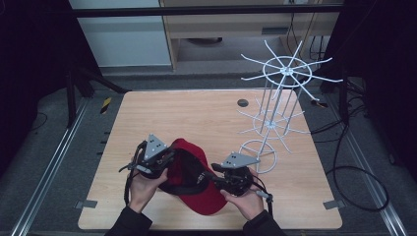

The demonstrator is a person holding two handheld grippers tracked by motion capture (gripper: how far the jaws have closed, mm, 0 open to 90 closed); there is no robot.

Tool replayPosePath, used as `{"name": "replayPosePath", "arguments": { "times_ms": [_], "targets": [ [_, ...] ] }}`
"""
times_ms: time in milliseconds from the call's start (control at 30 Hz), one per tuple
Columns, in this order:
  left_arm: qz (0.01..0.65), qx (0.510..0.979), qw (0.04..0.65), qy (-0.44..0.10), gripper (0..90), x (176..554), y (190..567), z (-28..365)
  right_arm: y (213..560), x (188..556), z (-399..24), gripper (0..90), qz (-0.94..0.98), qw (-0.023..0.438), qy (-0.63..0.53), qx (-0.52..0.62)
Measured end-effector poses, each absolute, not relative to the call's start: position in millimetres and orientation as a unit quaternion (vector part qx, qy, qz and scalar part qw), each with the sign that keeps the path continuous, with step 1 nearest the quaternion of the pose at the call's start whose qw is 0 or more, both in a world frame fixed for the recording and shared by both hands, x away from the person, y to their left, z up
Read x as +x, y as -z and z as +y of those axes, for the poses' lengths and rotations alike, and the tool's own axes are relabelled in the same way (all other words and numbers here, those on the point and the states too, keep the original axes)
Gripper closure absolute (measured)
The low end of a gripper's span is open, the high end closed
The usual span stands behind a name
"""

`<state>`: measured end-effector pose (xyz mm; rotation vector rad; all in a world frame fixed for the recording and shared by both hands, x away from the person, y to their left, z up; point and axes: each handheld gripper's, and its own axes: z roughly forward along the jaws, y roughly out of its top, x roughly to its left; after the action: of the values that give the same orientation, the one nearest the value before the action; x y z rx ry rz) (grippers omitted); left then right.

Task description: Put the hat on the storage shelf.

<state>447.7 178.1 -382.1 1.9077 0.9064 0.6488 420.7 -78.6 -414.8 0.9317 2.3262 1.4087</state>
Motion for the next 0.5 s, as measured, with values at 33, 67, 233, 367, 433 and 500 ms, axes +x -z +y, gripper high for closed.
{"name": "replayPosePath", "arguments": {
  "times_ms": [33, 67, 233, 367, 433, 500],
  "targets": [
    [0.368, 0.768, 0.451, -0.265, 84.8, 447.6, 380.9, 179.5, 420.4, 418.3, -78.8, 60.8, 0.810, 0.125, -0.477, 0.316],
    [0.368, 0.767, 0.453, -0.266, 84.8, 448.0, 379.7, 180.6, 420.4, 418.3, -78.8, 60.8, 0.810, 0.125, -0.477, 0.316],
    [0.376, 0.753, 0.468, -0.270, 84.8, 449.6, 371.1, 188.7, 436.0, 412.9, -84.8, 62.1, 0.825, 0.107, -0.452, 0.322],
    [0.382, 0.743, 0.477, -0.273, 84.8, 450.9, 365.5, 195.9, 444.2, 415.7, -83.1, 64.3, 0.832, 0.100, -0.436, 0.329],
    [0.384, 0.738, 0.483, -0.272, 84.8, 452.7, 362.7, 200.0, 446.9, 416.4, -82.0, 64.8, 0.834, 0.098, -0.432, 0.330],
    [0.388, 0.733, 0.488, -0.271, 84.9, 455.3, 359.6, 202.7, 450.1, 417.9, -81.4, 65.0, 0.835, 0.095, -0.428, 0.331]
  ]
}}
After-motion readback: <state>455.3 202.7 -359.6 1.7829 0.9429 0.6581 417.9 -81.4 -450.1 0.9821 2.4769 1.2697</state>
